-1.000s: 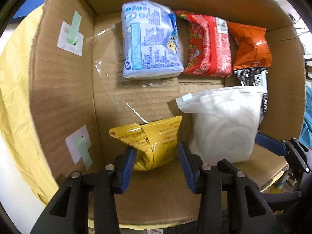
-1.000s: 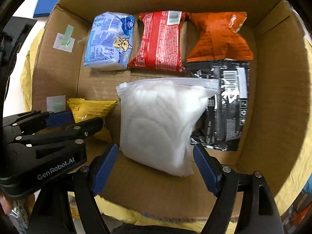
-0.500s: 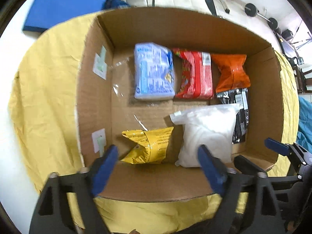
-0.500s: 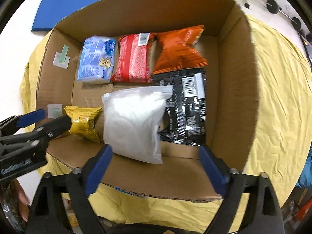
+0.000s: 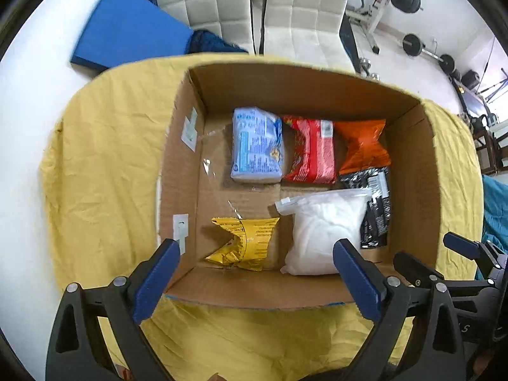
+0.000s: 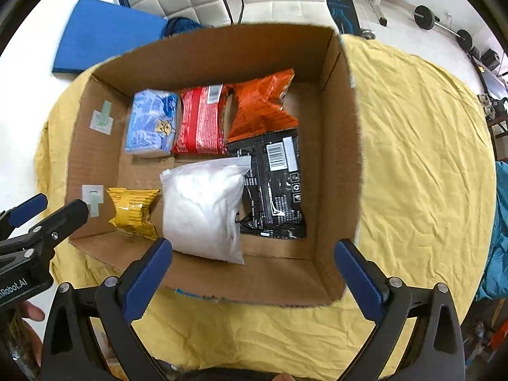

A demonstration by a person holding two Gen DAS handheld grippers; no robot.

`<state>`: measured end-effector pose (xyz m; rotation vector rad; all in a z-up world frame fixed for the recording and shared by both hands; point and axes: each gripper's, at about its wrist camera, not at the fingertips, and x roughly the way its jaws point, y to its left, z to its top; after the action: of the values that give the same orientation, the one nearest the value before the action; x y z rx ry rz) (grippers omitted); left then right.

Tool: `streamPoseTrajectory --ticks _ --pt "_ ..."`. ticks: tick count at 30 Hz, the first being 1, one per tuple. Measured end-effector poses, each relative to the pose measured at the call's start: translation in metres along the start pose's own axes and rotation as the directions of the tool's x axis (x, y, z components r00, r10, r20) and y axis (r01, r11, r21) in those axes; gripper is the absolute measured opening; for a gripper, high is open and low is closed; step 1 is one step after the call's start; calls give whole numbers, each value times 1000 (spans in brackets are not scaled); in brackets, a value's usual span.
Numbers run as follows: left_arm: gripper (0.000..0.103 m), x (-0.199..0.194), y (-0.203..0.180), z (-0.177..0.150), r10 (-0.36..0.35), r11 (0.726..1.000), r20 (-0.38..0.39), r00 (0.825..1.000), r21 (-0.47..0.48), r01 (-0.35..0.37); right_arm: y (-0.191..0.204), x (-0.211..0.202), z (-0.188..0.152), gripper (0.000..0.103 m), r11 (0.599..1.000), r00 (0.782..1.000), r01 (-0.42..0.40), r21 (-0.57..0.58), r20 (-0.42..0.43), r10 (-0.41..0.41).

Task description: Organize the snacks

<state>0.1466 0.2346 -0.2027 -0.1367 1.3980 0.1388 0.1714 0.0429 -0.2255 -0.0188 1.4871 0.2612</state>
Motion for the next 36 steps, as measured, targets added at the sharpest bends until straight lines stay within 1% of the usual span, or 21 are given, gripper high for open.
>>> streamPoseTrajectory --ticks 4,5,8,13,15,19,25,27,29,36 --pt "99 -31 -4 -7 0 1000 58 998 -5 0 -4 -41 -12 103 1000 997 2 -4 77 -2" --pt "99 -45 -6 -10 1 1000 87 996 -2 -1 -4 -55 -16 103 1000 995 3 -8 100 -2" --pt "99 -85 -11 -19 -1 1000 162 987 3 1 -6 -95 -29 103 1000 987 -4 -17 162 7" --pt "99 -141 -16 -37 -9 1000 242 970 8 7 -4 -156 -54 103 999 967 -9 -40 254 19" --pt "99 -158 -18 -45 -16 1000 268 963 15 12 -3 -180 -65 103 999 957 2 -46 290 12" --pt "99 -185 -19 -60 -10 1000 306 952 19 5 -6 -212 -82 103 999 944 6 -46 329 10" --pt "99 -212 -27 -78 -2 1000 343 939 28 -8 -9 -244 -101 103 999 929 -2 -42 368 18" --pt "99 -220 -27 -83 -3 1000 361 932 21 -5 -10 -253 -107 103 999 923 4 -39 385 12" --pt "103 -225 -27 -86 -3 1000 371 928 12 -1 -9 -258 -111 103 999 917 19 -39 398 -2" --pt "103 -236 -26 -93 -3 1000 404 915 0 3 -14 -262 -118 103 999 917 29 -31 398 -14"
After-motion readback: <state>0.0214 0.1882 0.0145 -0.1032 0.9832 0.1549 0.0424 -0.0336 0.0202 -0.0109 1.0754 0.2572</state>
